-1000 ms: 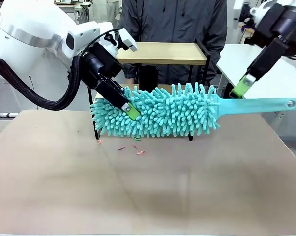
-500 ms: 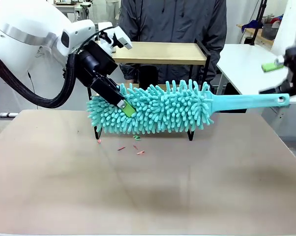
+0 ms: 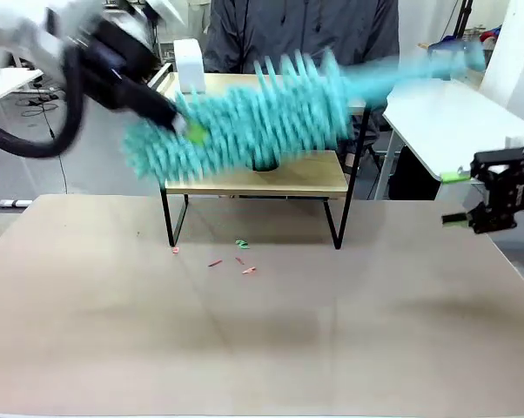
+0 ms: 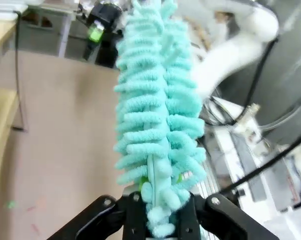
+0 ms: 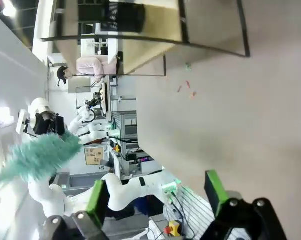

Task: Clean the shelf.
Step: Hand the Duster back to the human.

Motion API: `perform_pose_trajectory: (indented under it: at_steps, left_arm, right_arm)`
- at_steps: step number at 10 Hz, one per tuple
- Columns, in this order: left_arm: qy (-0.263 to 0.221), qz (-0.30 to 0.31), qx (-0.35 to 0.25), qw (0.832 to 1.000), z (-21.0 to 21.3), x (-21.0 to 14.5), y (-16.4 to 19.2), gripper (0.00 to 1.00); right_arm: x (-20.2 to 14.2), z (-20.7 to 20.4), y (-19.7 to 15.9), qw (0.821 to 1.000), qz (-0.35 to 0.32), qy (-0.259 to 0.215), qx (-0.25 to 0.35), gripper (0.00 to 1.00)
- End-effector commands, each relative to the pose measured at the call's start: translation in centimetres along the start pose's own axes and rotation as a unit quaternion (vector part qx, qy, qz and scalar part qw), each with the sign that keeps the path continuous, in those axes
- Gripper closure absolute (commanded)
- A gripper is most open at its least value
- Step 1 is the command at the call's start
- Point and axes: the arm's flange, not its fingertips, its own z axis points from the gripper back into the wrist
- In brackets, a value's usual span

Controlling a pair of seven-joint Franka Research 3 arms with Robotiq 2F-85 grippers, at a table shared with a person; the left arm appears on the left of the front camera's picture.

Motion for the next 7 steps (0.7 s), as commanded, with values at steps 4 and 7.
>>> perform_pose_trajectory:
  at_steps: [4,7]
  left_arm:
    - [-0.355,0.110,0.289,0.882,19.9,-10.3,-6.2,1.00]
    - [-0.412,0.305,0.300,0.804,23.5,-20.2,-1.0,1.00]
  right_arm:
    - [0.3,1.2,1.3,1.000,0.013,0.000,-0.001,0.00]
    - [0.3,1.2,1.3,1.000,0.013,0.000,-0.001,0.00]
